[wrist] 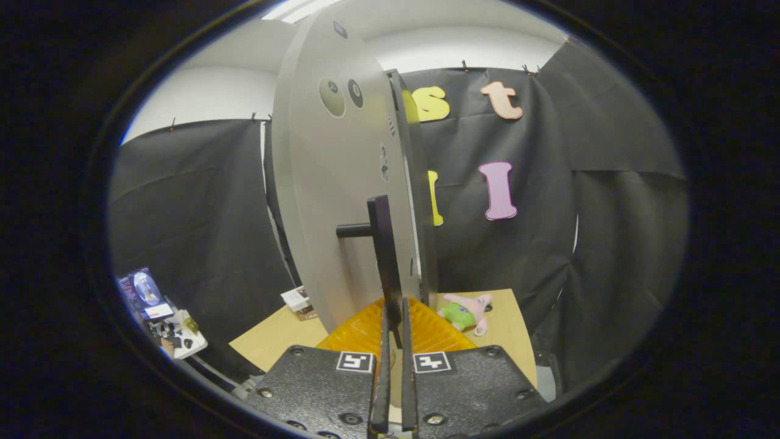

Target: Open the shoe cabinet door, grab the shoes and put them into the shoe cabinet, then close the shoe cabinet door.

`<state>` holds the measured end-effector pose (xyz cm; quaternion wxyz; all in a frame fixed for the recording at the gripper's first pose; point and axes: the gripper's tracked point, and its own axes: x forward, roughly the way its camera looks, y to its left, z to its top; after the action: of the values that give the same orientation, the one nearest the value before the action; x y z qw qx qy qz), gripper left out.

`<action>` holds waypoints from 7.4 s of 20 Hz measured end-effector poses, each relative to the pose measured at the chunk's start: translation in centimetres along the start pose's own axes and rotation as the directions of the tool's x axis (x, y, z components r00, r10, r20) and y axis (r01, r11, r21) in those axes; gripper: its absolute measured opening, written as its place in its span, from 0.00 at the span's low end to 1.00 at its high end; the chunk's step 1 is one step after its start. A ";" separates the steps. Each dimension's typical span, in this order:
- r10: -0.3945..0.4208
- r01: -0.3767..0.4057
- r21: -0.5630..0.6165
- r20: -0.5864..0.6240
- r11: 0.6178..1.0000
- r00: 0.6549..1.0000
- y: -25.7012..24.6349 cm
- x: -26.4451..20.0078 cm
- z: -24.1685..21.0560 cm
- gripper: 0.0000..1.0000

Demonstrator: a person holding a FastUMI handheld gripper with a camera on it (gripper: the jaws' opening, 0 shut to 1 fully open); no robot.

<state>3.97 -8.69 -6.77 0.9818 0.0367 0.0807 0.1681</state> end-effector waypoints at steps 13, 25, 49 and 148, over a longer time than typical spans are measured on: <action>-0.364 0.364 -0.024 0.014 0.931 0.931 6.9 -9.6 -6.8 0.84; -0.175 0.166 -0.086 -0.121 0.982 0.977 20.1 2.7 -19.3 1.00; -0.046 0.185 0.189 -0.568 0.965 0.822 16.4 31.8 -41.7 0.99; -0.319 0.313 -0.057 -0.182 0.948 0.930 8.3 47.1 4.9 0.69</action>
<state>45.92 14.72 -8.02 0.9843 -0.0063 0.1761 0.0118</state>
